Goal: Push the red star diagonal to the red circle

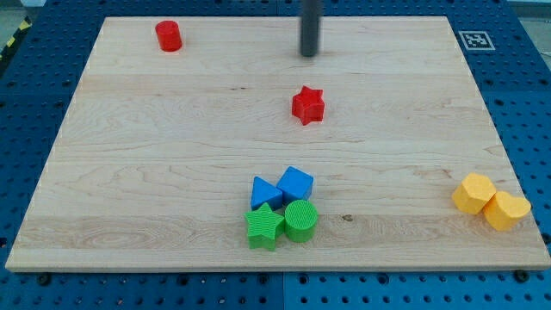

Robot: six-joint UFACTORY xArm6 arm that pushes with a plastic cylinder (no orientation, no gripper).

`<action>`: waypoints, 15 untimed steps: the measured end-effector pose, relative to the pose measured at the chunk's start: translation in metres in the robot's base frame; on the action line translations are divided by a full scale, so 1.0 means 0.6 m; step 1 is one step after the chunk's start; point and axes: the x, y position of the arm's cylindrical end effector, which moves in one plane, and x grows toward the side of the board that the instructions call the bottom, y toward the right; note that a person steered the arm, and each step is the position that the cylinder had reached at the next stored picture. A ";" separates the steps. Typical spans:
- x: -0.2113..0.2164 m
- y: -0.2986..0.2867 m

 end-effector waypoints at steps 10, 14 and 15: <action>0.159 -0.129; 0.172 -0.151; 0.142 -0.143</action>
